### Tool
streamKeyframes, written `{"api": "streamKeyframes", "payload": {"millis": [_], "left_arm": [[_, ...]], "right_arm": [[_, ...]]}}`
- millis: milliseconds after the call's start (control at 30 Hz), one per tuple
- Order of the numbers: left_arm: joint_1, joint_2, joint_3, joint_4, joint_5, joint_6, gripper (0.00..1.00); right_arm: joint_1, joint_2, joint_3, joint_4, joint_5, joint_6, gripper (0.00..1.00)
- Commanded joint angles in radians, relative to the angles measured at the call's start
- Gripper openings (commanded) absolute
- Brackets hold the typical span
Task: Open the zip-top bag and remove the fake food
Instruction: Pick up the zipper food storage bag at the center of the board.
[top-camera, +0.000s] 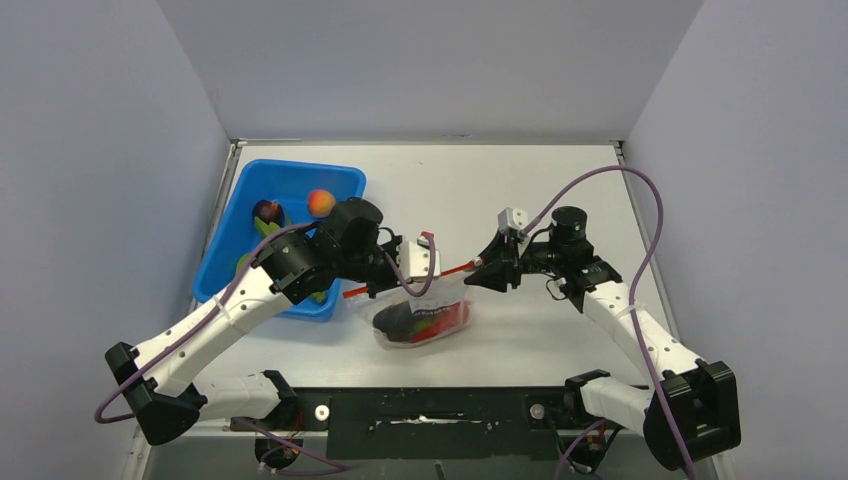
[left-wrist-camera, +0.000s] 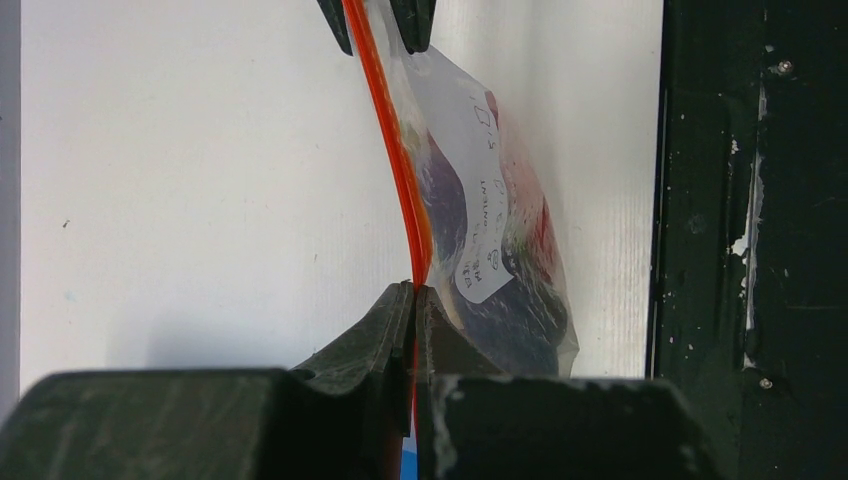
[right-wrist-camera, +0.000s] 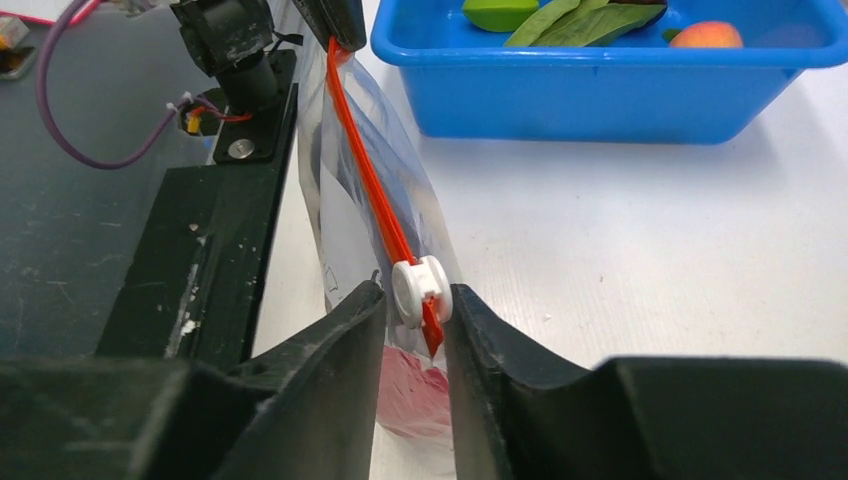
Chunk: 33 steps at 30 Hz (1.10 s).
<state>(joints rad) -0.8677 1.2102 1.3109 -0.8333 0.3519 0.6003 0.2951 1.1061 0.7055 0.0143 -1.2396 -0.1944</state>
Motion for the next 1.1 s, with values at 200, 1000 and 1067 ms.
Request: {"api": "streamKeyframes", "payload": {"millis": [200, 1000, 1067], "left_arm": [[0.0, -0.064, -0.012, 0.067, -0.016, -0.032, 0.0], [0.0, -0.094, -0.038, 0.125, 0.025, -0.057, 0.0], [0.0, -0.097, -0.042, 0.125, 0.024, -0.058, 0.0]], "right_arm": [[-0.017, 0.006, 0.005, 0.05, 0.004, 0.029, 0.23], [0.006, 0.012, 0.065, 0.021, 0.001, -0.039, 0.47], [0.007, 0.018, 0.064, 0.041, -0.008, -0.027, 0.38]]}}
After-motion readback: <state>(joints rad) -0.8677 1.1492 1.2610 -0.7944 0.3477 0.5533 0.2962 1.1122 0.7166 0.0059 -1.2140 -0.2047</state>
